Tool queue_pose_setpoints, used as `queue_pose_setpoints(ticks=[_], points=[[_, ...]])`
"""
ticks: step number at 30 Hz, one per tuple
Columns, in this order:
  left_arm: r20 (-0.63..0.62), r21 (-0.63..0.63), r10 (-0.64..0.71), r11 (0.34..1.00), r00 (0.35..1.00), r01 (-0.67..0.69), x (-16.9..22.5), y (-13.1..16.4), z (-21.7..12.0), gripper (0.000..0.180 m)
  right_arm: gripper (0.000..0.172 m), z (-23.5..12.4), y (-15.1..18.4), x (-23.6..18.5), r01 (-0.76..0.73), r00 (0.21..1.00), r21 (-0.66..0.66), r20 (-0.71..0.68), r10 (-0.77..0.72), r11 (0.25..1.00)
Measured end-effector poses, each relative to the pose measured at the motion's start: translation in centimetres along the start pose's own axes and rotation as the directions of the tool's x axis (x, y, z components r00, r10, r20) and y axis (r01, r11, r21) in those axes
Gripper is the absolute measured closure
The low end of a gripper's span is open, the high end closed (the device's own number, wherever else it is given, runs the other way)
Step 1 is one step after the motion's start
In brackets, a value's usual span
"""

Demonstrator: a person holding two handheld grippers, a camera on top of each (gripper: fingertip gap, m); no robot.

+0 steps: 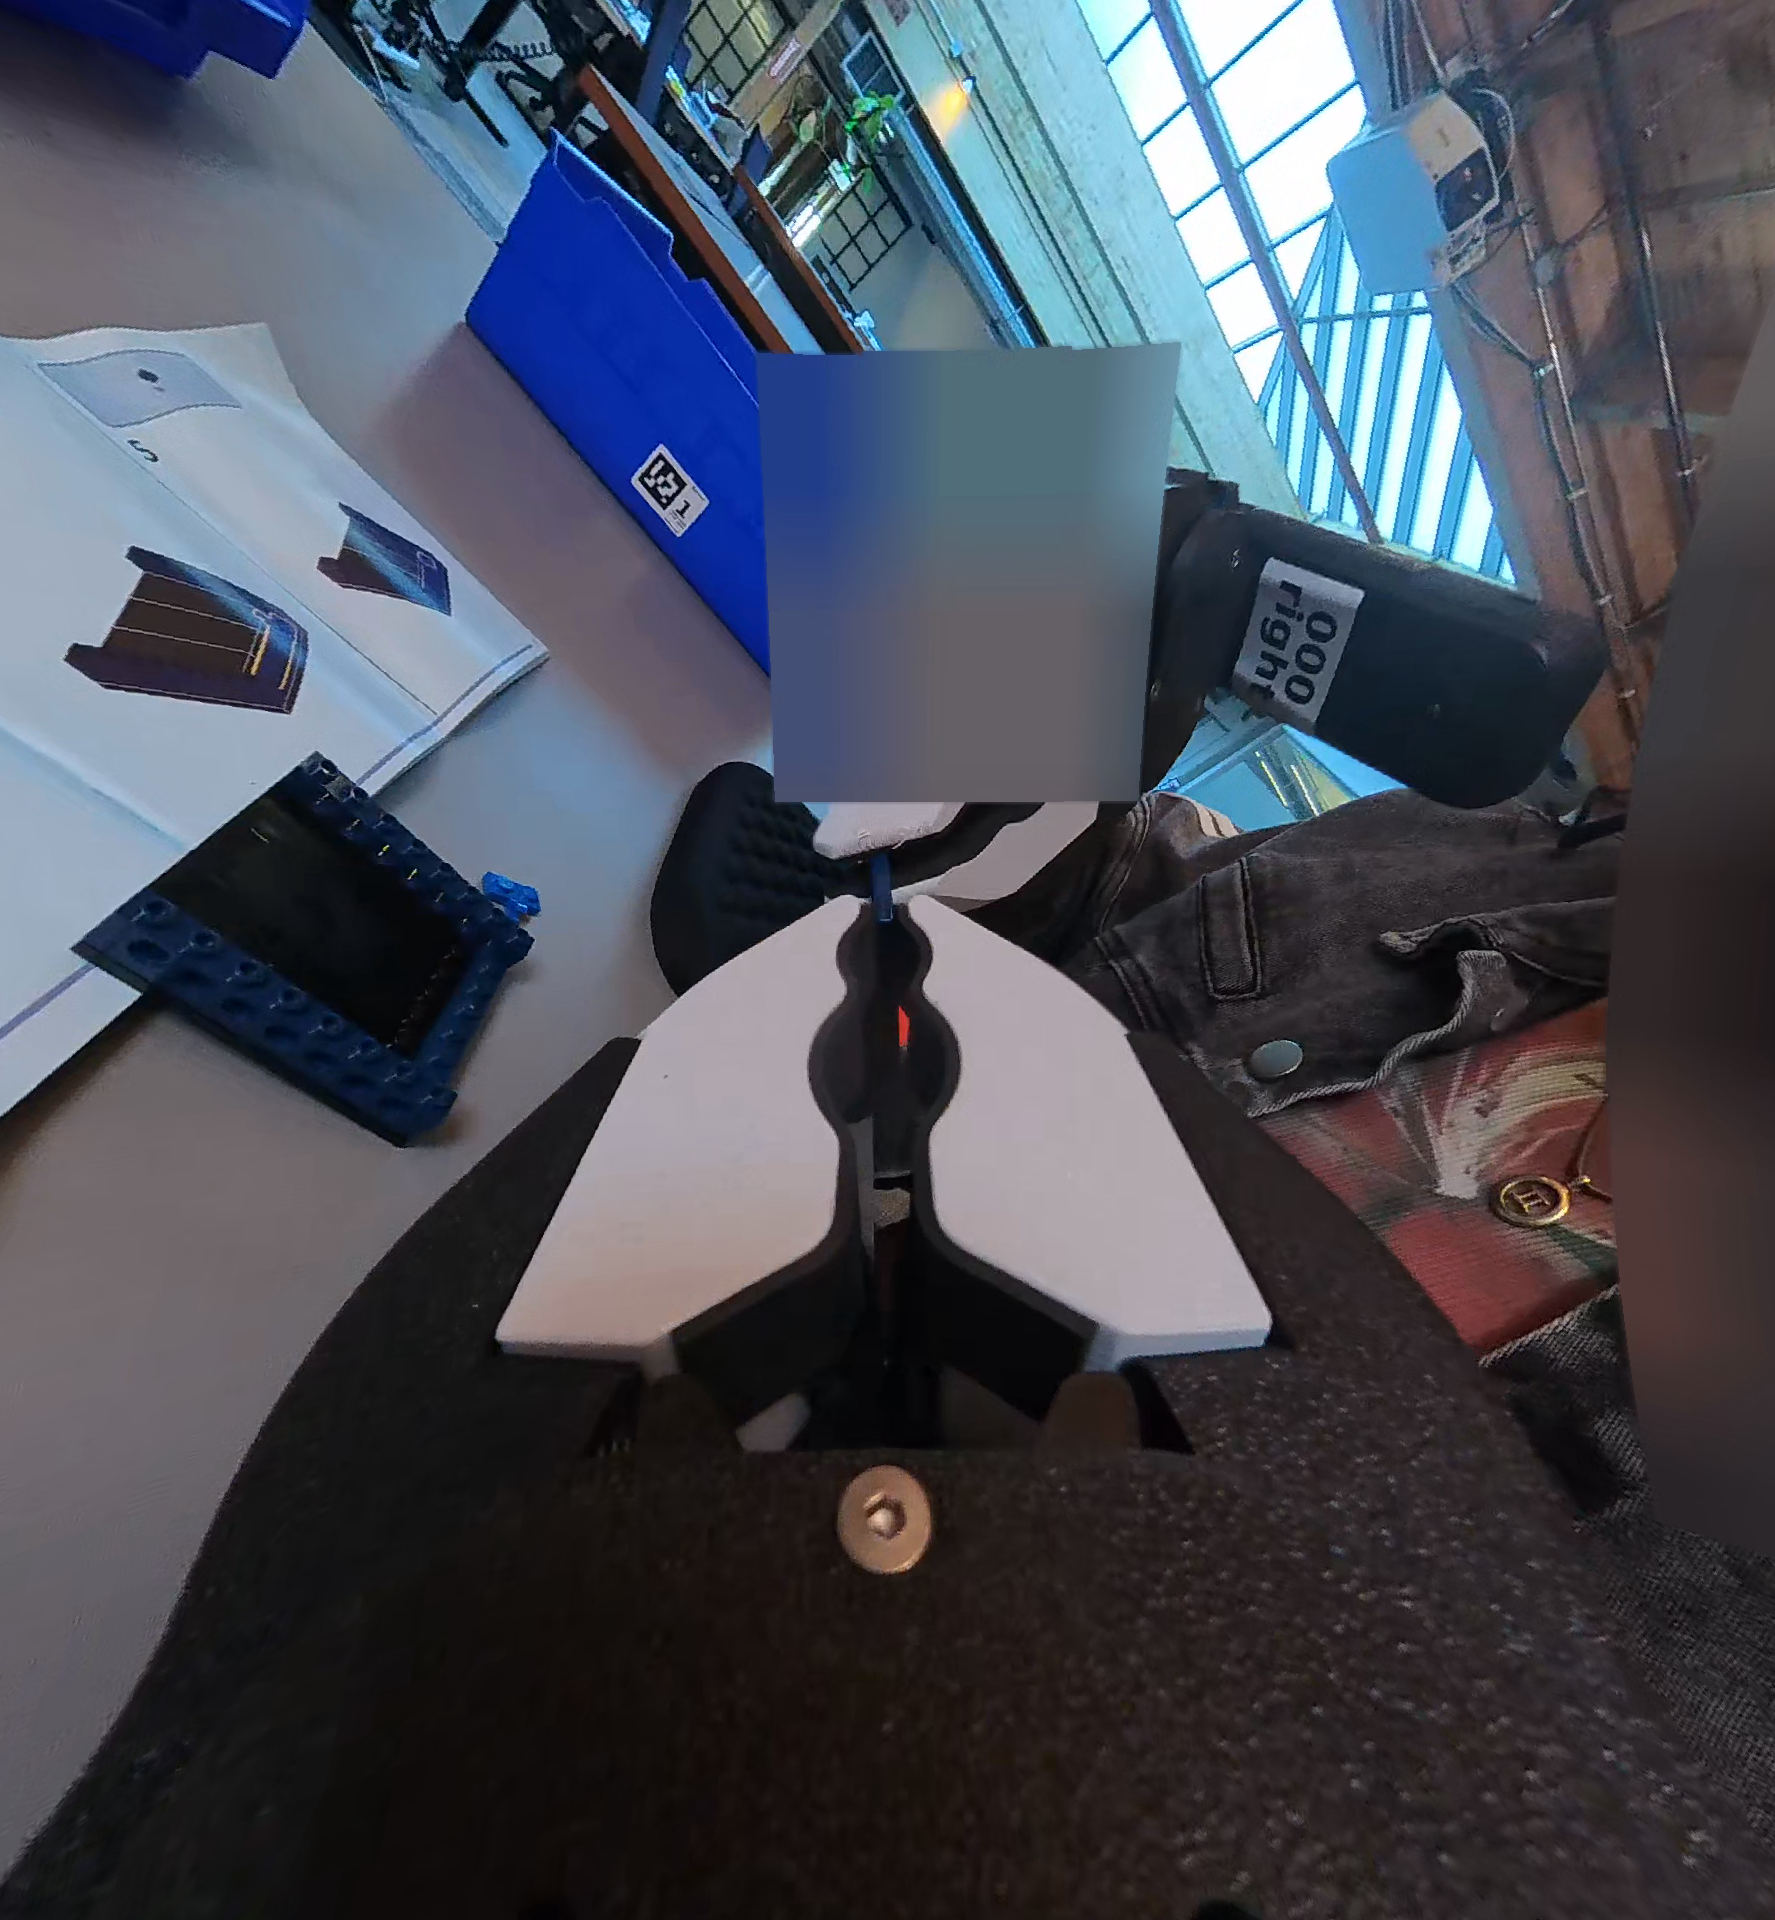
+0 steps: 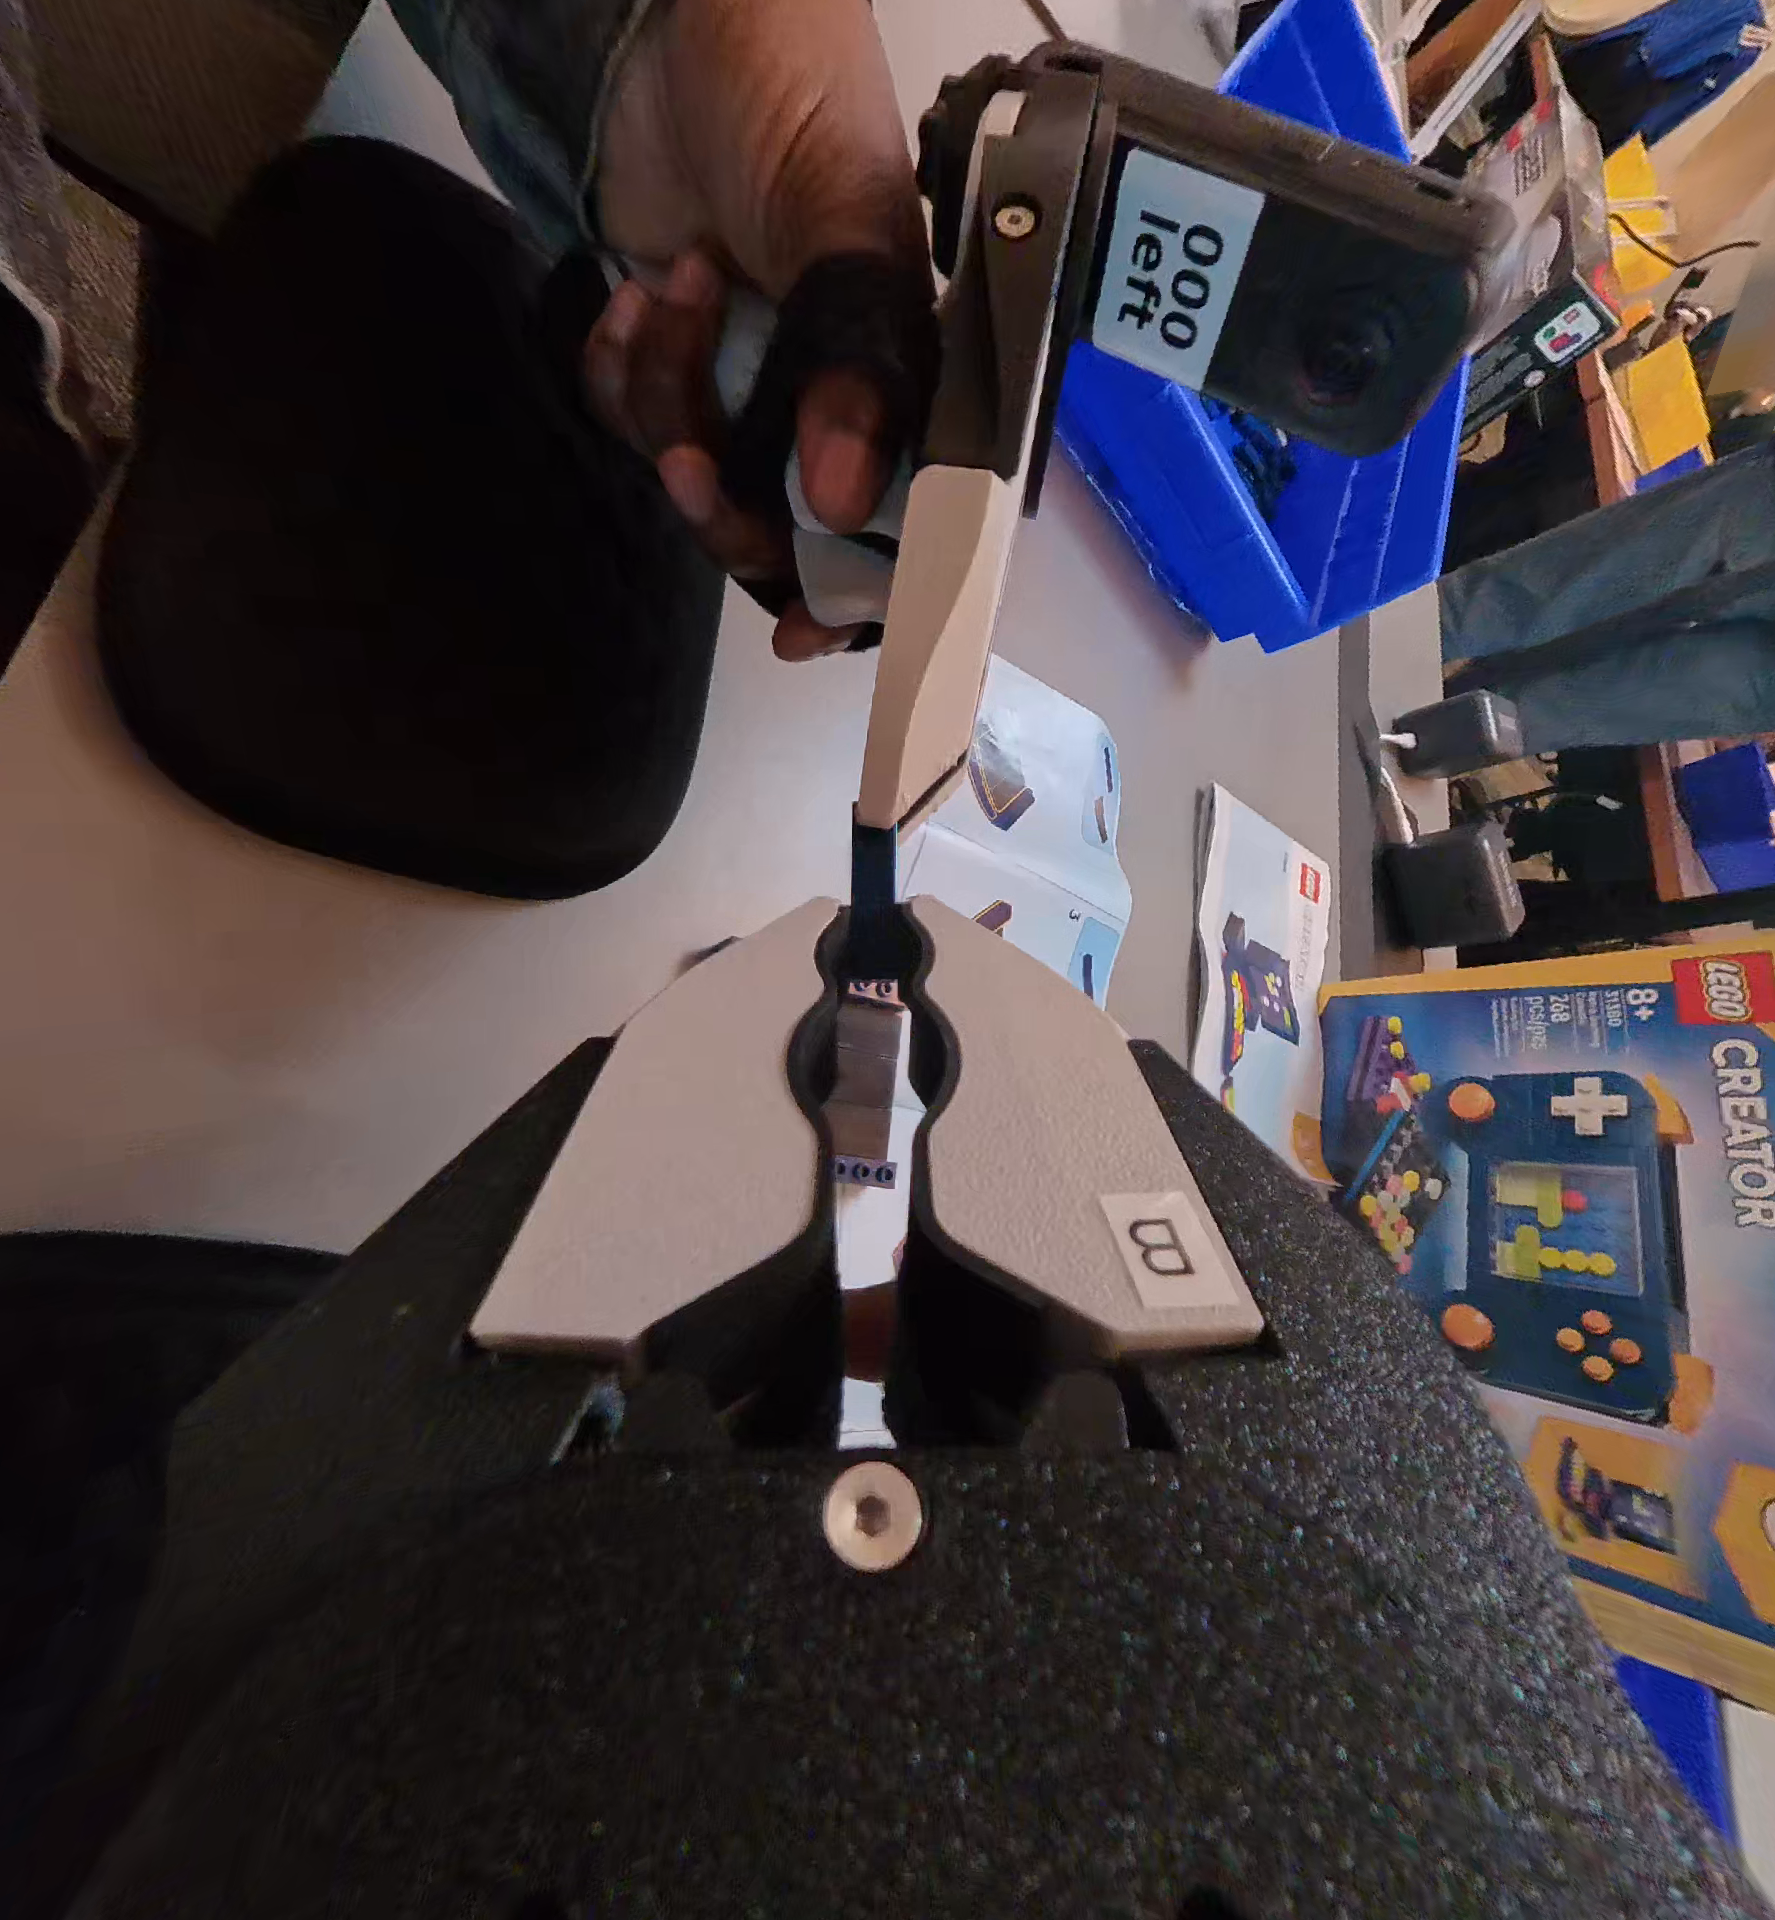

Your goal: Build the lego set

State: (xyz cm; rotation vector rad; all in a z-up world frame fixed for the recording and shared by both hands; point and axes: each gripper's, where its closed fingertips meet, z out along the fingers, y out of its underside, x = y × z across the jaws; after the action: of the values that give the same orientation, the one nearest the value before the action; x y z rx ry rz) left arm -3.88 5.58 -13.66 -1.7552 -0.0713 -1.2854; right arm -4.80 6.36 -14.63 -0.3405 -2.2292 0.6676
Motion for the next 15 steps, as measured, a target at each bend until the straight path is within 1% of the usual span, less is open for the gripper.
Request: queue_pose_setpoints(ticks=[1, 2, 3, 4, 5, 6, 7, 8, 9, 10, 12, 15], points=[[-0.002, 0.001, 0.014, 1.0, 1.0, -0.014, 0.0, 0.0, 0.1, 0.178, 0.164, 0.0, 0.1, 0.0, -0.025, 1.0, 0.006, 0.006, 0.025, 1.0], [0.001, -0.003, 0.066, 0.998, 0.998, -0.066, 0.0, 0.0, 0.2, 0.178, 0.164, -0.1, 0.3, -0.1, -0.058, 0.998, 0.011, 0.018, 0.058, 0.998], [0.012, -0.015, 0.143, 0.99, 0.99, -0.143, 0.0, -0.1, 0.2, 0.172, 0.164, -0.2, 0.7, -0.2, -0.097, 0.995, 0.007, 0.036, 0.097, 0.995], [0.053, -0.07, 0.231, 0.971, 0.971, -0.227, -0.5, 0.2, -0.1, 0.159, 0.164, -0.3, 1.5, -0.4, -0.143, 0.988, -0.014, 0.055, 0.144, 0.99], [0.141, -0.184, 0.347, 0.929, 0.927, -0.32, -2.0, 0.9, -0.5, 0.144, 0.164, -0.3, 2.6, -0.6, -0.195, 0.978, -0.047, 0.073, 0.198, 0.98], [0.237, -0.319, 0.49, 0.855, 0.839, -0.409, -3.9, 1.4, -1.3, 0.143, 0.164, -0.1, 3.8, -1.0, -0.248, 0.962, -0.084, 0.095, 0.256, 0.965], [0.293, -0.445, 0.62, 0.762, 0.728, -0.47, -5.7, 1.8, -2.2, 0.144, 0.164, 0.2, 4.7, -1.5, -0.297, 0.943, -0.118, 0.118, 0.311, 0.947], [0.292, -0.531, 0.705, 0.682, 0.646, -0.504, -6.6, 2.3, -2.5, 0.15, 0.164, 0.5, 5.2, -2.0, -0.338, 0.924, -0.146, 0.137, 0.357, 0.93], [0.275, -0.571, 0.735, 0.644, 0.62, -0.51, -7.1, 2.8, -2.3, 0.156, 0.164, 1.0, 5.5, -2.4, -0.371, 0.905, -0.17, 0.155, 0.396, 0.913], [0.266, -0.579, 0.722, 0.65, 0.639, -0.492, -7.3, 3.3, -1.8, 0.158, 0.164, 1.5, 5.7, -2.7, -0.395, 0.887, -0.192, 0.175, 0.427, 0.898], [0.253, -0.586, 0.664, 0.684, 0.703, -0.435, -7.9, 4.2, -1.1, 0.161, 0.164, 2.5, 5.9, -3.2, -0.413, 0.864, -0.234, 0.206, 0.46, 0.88], [0.272, -0.607, 0.627, 0.7, 0.73, -0.375, -9.0, 4.7, -1.1, 0.161, 0.164, 3.8, 6.8, -3.9, -0.39, 0.851, -0.318, 0.235, 0.47, 0.864]])
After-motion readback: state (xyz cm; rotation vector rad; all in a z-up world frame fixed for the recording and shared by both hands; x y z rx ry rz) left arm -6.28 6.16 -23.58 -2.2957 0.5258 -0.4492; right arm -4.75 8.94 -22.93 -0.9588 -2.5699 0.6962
